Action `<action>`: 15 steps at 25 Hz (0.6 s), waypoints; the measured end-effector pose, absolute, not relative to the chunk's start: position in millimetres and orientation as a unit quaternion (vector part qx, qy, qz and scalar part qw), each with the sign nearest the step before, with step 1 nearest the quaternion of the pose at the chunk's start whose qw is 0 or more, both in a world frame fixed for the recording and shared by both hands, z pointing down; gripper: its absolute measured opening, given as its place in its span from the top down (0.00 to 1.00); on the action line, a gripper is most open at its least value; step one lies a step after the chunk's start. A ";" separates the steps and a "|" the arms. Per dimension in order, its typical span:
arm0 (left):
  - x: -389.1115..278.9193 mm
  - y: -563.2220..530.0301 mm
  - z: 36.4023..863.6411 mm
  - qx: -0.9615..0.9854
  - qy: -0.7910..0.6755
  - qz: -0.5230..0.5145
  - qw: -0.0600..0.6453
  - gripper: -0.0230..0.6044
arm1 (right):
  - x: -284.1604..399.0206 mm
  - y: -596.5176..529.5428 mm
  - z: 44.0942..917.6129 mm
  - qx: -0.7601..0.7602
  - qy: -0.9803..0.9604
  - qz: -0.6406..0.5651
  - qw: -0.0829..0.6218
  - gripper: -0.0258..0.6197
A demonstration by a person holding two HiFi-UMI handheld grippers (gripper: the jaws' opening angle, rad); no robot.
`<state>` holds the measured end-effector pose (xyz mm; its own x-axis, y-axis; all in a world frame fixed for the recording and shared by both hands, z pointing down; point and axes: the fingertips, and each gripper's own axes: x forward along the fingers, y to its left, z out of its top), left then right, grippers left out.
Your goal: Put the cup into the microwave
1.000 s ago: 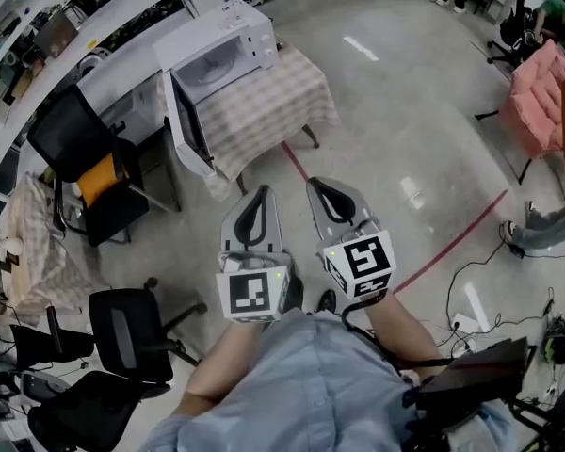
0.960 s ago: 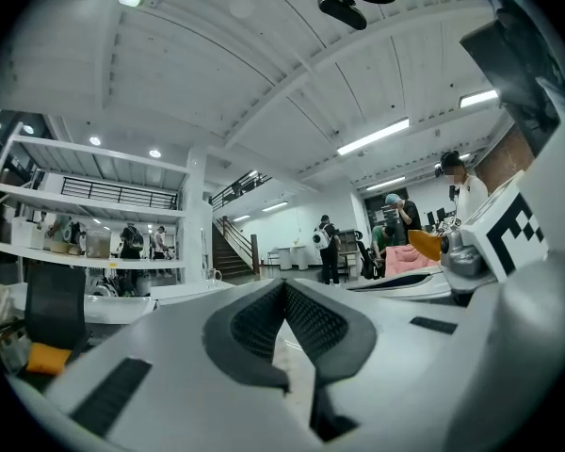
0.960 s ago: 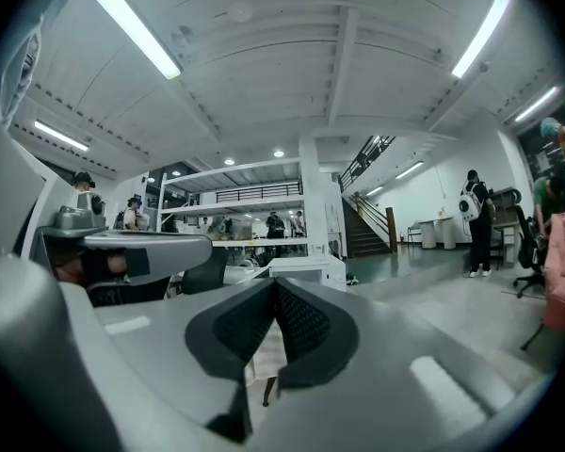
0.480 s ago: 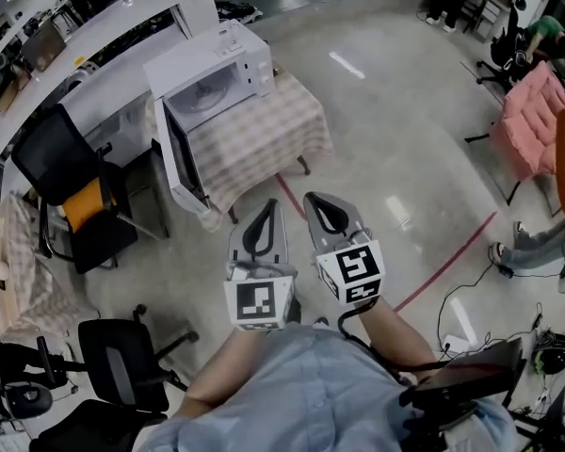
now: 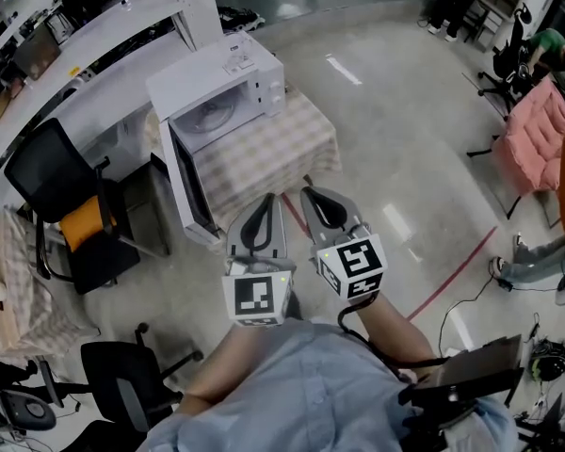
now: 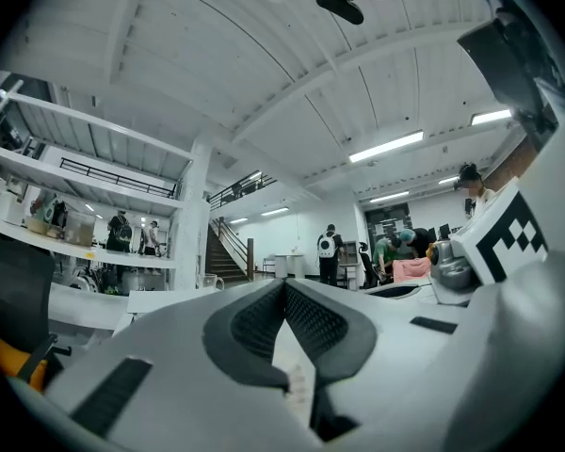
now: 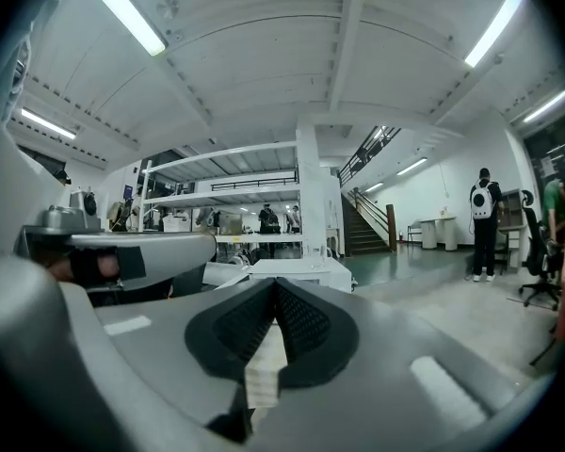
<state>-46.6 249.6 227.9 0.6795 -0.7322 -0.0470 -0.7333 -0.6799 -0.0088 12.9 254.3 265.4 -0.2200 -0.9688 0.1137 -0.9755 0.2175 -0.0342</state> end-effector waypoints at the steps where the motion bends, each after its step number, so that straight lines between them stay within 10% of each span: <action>1: -48.2 242.0 225.7 -0.917 0.398 0.022 0.015 0.95 | 10.7 245.3 262.7 0.623 -0.780 0.048 0.031 0.96; 15: -65.9 181.6 230.9 -0.919 0.392 0.034 -0.003 0.95 | -7.4 182.6 256.4 0.625 -0.778 0.051 0.033 0.96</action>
